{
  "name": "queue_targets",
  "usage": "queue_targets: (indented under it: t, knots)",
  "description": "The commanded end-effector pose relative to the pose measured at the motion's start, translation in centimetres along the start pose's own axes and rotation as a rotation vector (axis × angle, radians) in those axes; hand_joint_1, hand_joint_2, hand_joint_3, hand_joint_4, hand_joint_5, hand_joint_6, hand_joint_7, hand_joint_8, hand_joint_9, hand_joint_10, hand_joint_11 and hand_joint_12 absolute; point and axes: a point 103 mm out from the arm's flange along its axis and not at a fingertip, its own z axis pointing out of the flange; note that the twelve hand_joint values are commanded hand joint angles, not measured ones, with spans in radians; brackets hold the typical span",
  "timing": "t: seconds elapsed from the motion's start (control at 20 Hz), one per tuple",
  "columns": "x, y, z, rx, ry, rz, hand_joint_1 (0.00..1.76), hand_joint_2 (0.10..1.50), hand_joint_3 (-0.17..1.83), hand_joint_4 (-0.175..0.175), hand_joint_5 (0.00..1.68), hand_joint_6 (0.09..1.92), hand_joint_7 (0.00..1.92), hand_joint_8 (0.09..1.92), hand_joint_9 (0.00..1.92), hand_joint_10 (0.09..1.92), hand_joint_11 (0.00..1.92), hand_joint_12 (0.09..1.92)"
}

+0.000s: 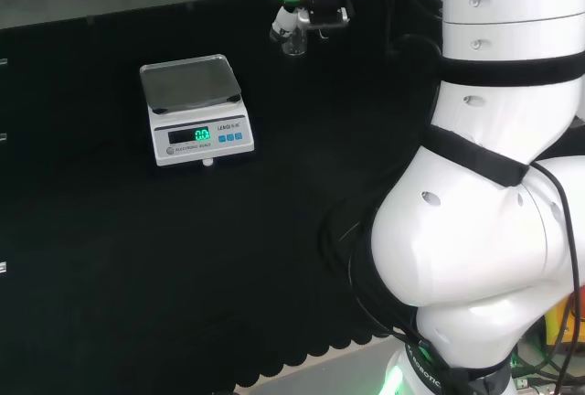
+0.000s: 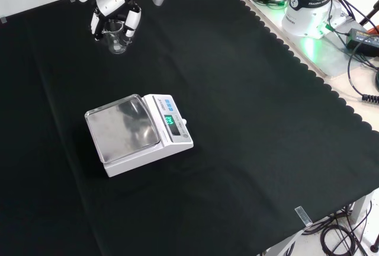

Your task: Put the beaker on the electronic balance.

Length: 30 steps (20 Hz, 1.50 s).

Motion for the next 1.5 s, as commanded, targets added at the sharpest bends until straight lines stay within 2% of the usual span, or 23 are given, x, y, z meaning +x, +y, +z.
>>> queue_targets:
  t: [0.05, 0.35, 0.6, 1.15, 1.5]
  knots:
    - [2.0, 1.2, -0.3, 0.023, -0.018, -0.019, 1.16, 1.14, -0.17, -0.175, 0.58, 0.78, 0.96, 0.89, 1.33, 0.51, 1.49, 0.75]
    - [3.3, 2.2, -0.9, 0.017, -0.02, -0.039, 1.15, 1.14, -0.17, -0.175, 0.58, 0.78, 0.96, 0.89, 1.34, 0.5, 1.5, 0.75]
    - [5.7, 3.1, -1.2, 0.01, -0.016, -0.09, 1.15, 1.14, -0.17, -0.175, 0.58, 0.78, 0.96, 0.88, 1.34, 0.5, 1.5, 0.75]
    - [11.7, 5.1, -0.2, 0.035, -0.022, -0.207, 1.14, 1.14, -0.17, -0.175, 0.57, 0.77, 0.96, 0.88, 1.35, 0.49, 1.5, 0.75]
    - [14.0, 5.4, 1.6, 0.066, -0.03, -0.255, 1.14, 1.14, -0.17, -0.175, 0.57, 0.77, 0.96, 0.88, 1.35, 0.48, 1.49, 0.75]
